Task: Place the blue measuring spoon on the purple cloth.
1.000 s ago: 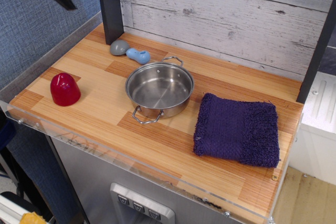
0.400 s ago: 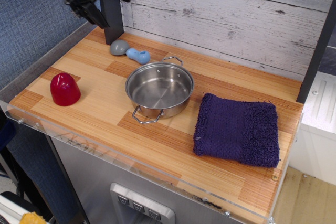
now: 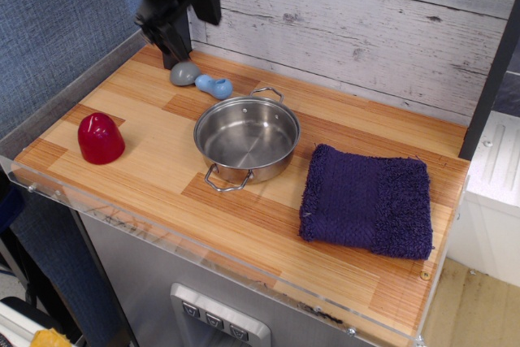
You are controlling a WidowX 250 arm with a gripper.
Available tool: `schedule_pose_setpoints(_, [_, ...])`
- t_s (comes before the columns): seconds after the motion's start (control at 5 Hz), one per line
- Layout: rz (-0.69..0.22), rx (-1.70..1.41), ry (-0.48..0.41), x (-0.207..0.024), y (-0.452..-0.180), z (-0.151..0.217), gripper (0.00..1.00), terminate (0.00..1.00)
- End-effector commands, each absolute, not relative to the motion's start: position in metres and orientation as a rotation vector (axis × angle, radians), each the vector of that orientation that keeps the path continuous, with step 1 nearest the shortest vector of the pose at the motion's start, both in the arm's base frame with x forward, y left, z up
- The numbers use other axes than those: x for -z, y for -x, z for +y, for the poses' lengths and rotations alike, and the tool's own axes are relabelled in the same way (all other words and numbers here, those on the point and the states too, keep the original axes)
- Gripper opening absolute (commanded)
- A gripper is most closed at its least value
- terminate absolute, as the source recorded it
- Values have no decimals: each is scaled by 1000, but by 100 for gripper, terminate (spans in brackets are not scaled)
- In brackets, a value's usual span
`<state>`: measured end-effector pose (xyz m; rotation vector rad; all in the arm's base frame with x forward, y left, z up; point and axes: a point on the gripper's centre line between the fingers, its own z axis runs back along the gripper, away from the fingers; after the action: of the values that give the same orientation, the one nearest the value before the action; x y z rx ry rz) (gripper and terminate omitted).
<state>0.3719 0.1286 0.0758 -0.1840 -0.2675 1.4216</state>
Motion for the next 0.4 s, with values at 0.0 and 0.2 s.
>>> schedule_pose_setpoints(0.0, [-291,-1420,160,-69,-394,132,100,0])
schedule_pose_setpoints(0.2, [-259,-1422,153,-57,-395,129,100,0])
